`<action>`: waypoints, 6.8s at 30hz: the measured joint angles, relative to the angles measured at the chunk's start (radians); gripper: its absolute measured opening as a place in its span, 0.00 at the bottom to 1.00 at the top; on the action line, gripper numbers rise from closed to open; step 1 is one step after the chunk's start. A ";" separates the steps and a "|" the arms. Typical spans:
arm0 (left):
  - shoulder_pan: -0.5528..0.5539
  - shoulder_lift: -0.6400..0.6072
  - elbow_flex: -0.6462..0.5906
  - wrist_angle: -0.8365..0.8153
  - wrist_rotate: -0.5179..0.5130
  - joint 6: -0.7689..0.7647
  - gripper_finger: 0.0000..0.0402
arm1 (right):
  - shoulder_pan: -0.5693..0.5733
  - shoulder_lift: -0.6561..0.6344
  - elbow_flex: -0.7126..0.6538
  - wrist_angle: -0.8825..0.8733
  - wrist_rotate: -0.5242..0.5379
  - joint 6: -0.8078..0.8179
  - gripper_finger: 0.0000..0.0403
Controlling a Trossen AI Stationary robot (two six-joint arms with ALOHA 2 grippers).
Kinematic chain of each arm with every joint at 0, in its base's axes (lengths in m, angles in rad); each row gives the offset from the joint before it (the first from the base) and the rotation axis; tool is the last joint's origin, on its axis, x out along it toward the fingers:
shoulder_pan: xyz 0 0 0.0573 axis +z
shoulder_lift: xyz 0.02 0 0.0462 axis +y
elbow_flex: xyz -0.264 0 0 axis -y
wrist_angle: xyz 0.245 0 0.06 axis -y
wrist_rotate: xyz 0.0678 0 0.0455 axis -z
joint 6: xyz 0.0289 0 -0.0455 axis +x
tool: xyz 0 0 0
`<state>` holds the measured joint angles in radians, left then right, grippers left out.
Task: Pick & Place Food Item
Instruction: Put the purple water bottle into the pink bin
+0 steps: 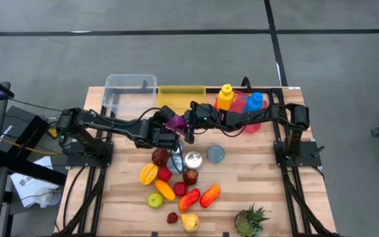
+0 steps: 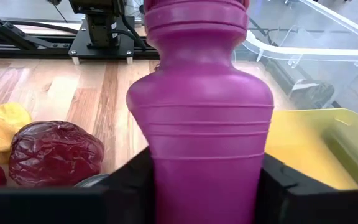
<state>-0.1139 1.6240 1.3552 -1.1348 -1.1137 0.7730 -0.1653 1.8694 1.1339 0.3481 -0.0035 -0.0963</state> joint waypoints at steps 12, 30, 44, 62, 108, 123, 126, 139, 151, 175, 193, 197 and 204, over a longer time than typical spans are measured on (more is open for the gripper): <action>0.001 -0.250 0.002 0.136 0.116 -0.336 0.44 | 0.002 0.000 0.000 0.011 -0.064 -0.009 0.30; 0.104 -0.793 -0.467 0.835 0.656 -0.685 0.50 | 0.027 0.001 0.000 0.256 -0.160 -0.012 0.30; 0.199 -0.825 -0.585 0.913 0.912 -0.671 0.53 | 0.036 0.002 -0.002 0.288 -0.196 -0.016 0.28; 0.171 -0.933 -0.790 1.058 1.006 -0.703 0.57 | 0.032 -0.003 0.003 0.295 -0.234 -0.016 0.28; 0.227 -0.529 -1.049 2.212 1.096 -0.605 0.50 | 0.032 0.000 0.000 0.277 -0.234 -0.008 0.28; 0.226 -0.529 -1.049 2.215 1.033 -0.607 0.50 | 0.045 -0.001 0.002 0.252 -0.219 -0.006 0.43; 0.226 -0.529 -1.048 2.211 1.024 -0.605 0.50 | 0.052 -0.025 0.003 0.195 -0.210 -0.012 0.50; 0.229 -0.570 -1.045 2.217 0.831 -0.600 0.50 | 0.133 -0.247 -0.002 -0.224 0.187 0.007 0.64; 0.227 -0.553 -0.995 2.167 0.849 -0.625 0.50 | 0.312 -0.215 0.001 -0.298 0.646 -0.058 0.64; 0.324 -0.253 -0.751 1.940 1.321 -0.594 0.50 | 0.630 -0.417 0.000 -0.396 0.891 0.058 0.63; 0.322 -0.228 -0.698 1.865 1.434 -0.522 0.50 | 0.376 -0.497 -0.360 0.279 0.576 -0.023 0.63; 0.322 -0.208 -0.669 1.866 1.434 -0.522 0.50 | 0.330 -0.461 -0.348 0.277 0.520 -0.012 0.63; 0.322 -0.120 -0.627 1.863 1.432 -0.517 0.50 | 0.321 -0.440 -0.340 0.270 0.516 -0.016 0.63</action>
<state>0.2081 1.5037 0.7284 0.7284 0.3184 0.2560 0.1556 1.4296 0.7944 0.6177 0.5129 -0.1120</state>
